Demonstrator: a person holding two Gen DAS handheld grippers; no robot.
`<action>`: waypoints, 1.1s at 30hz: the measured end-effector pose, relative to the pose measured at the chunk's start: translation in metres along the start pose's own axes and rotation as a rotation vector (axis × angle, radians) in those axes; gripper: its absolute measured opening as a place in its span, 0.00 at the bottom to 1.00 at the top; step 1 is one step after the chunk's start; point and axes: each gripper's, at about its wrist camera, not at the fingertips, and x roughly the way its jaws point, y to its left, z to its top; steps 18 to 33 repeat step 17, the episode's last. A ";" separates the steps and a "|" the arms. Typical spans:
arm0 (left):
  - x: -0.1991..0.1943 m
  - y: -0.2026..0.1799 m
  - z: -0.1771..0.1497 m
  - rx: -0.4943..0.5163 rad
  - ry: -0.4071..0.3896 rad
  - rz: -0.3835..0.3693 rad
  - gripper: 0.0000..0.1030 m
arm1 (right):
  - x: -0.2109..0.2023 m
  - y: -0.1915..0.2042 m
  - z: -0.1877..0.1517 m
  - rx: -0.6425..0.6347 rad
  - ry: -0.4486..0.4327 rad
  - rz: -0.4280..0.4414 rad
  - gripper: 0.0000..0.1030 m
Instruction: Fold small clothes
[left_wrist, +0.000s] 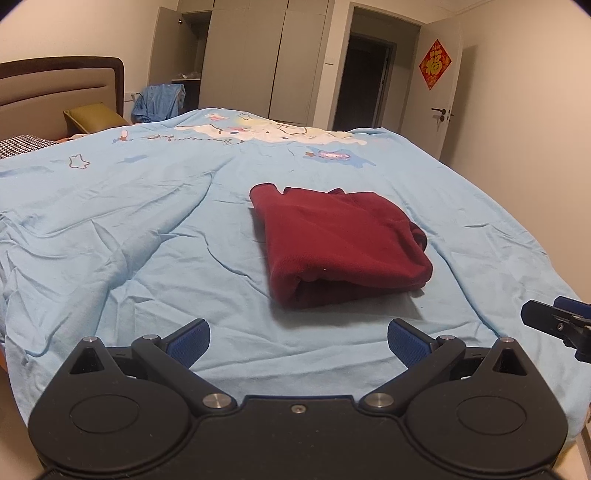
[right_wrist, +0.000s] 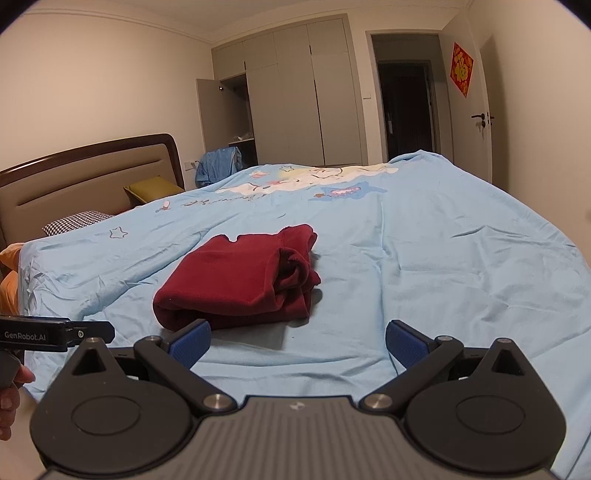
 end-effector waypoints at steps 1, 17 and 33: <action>0.002 0.000 0.000 0.001 0.008 0.008 0.99 | 0.001 0.000 0.000 0.001 0.004 -0.001 1.00; 0.017 0.005 0.004 -0.018 0.019 0.035 0.99 | 0.019 -0.004 -0.004 0.014 0.056 0.000 1.00; 0.017 0.005 0.004 -0.018 0.019 0.035 0.99 | 0.019 -0.004 -0.004 0.014 0.056 0.000 1.00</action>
